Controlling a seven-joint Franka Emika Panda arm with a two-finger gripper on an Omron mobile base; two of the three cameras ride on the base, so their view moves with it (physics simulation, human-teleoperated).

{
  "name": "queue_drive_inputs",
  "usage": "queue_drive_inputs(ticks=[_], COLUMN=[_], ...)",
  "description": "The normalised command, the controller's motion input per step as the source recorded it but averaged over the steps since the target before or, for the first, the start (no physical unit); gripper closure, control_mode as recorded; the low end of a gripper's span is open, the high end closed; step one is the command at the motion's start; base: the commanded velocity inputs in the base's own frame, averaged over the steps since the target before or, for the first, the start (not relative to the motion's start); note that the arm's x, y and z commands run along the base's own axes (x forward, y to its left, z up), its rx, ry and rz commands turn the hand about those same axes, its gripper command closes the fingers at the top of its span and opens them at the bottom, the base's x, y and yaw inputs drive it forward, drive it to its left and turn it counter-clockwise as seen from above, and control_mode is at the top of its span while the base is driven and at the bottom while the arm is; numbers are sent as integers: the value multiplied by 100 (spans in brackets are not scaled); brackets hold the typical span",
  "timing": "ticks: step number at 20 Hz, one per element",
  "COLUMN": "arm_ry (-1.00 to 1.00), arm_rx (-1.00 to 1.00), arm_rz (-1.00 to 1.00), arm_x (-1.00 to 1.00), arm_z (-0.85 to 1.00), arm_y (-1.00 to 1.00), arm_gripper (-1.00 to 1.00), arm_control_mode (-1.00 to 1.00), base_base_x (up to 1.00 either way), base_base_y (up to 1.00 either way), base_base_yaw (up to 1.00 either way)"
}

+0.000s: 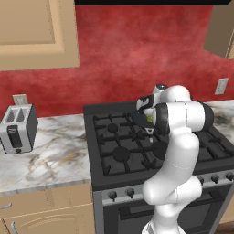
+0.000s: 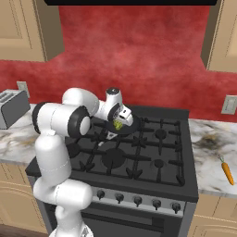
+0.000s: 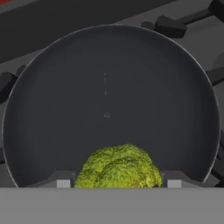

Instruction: Put the carrot and broccoli in the pan. Then turn on the rear center burner and set the heat to medium.

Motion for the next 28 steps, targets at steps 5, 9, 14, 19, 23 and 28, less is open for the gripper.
queue_drive_inputs(ticks=[5,9,14,19,23,28], arm_ry=[0,0,0,0,0,-4], arm_rx=[0,0,0,0,0,0], arm_rz=[0,0,0,0,0,0], arm_x=[4,4,3,1,-3,-17], arm_z=[0,0,0,7,14,24], arm_y=[0,0,-1,-22,-76,-99], arm_gripper=[-100,-100,-100,-100,-100,-100], arm_control_mode=[-100,-100,-100,-100,-100,-100], base_base_x=[0,0,0,0,0,0], base_base_y=[0,0,0,0,0,0], base_base_yaw=[0,0,0,0,0,0])
